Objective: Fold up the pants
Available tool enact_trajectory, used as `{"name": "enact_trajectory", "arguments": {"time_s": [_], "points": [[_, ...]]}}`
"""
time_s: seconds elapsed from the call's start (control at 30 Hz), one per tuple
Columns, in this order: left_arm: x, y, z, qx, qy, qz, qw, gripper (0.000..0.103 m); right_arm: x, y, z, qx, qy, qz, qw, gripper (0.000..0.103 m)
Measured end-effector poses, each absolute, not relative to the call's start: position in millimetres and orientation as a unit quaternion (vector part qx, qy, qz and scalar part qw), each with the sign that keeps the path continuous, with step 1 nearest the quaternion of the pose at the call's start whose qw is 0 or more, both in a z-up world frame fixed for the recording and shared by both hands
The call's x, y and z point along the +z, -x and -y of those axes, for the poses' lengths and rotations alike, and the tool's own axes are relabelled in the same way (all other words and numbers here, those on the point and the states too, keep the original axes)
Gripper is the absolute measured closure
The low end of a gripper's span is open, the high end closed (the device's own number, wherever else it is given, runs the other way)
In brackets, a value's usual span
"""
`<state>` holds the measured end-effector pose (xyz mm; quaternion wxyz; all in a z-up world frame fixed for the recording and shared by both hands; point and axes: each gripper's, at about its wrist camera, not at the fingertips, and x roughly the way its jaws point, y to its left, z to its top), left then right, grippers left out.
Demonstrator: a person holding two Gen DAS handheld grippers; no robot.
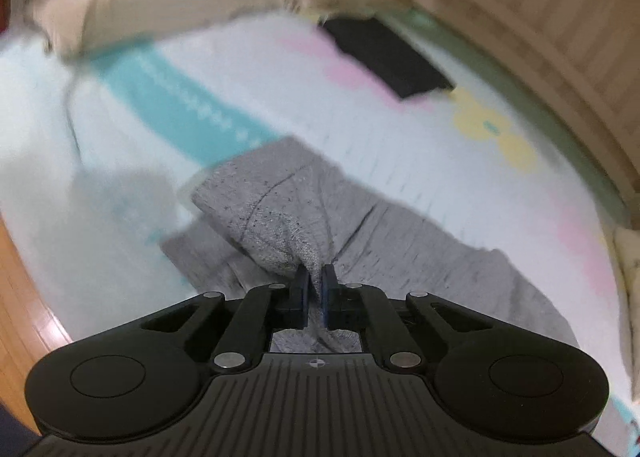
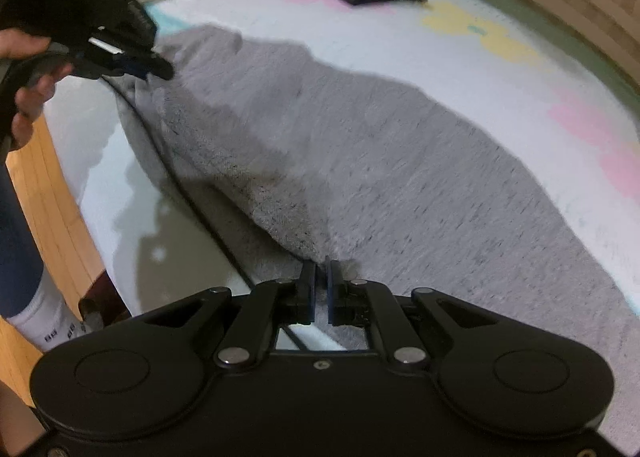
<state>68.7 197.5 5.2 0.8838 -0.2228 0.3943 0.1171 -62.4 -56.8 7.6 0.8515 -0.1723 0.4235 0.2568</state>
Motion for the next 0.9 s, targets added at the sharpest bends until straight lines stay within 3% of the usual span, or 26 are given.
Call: {"name": "enact_trajectory", "arguments": {"time_s": [0.13,0.23,0.27,0.3,0.37,0.43,0.5,0.53,0.7,0.83,0.9], "points": [[2,-54,-196,0.118,0.201,-0.412,0.881,0.097,26,71,64,0.271,0.154,-0.400,0.862,0.094],[-26,-60,-198,0.130,0.195,-0.462,0.855,0.088,14,65,61,0.280,0.155,-0.433,0.843,0.093],[-33,-60,-201,0.128,0.208,-0.471,0.848,0.088,6,62,58,0.278,0.164,-0.447,0.834,0.091],[-31,-57,-203,0.129,0.219,-0.464,0.849,0.087,-2,61,55,0.273,0.177,-0.460,0.826,0.080],[-17,-48,-205,0.128,0.216,-0.446,0.859,0.084,-6,62,55,0.269,0.191,-0.463,0.822,0.078],[2,-39,-202,0.126,0.198,-0.418,0.877,0.084,7,65,61,0.274,0.183,-0.445,0.833,0.062],[19,-36,-197,0.114,0.176,-0.391,0.896,0.082,25,65,73,0.277,0.151,-0.421,0.850,0.019],[26,-40,-192,0.100,0.162,-0.383,0.904,0.081,33,64,80,0.273,0.129,-0.406,0.862,0.011],[32,-91,-160,0.027,0.114,-0.403,0.908,0.079,42,36,102,0.201,0.063,-0.394,0.895,0.009],[18,-135,-132,-0.015,0.076,-0.429,0.900,0.079,13,10,113,0.141,0.032,-0.445,0.884,0.011],[5,-149,-123,-0.028,0.061,-0.445,0.893,0.078,-3,4,115,0.129,0.040,-0.476,0.869,0.017]]}}
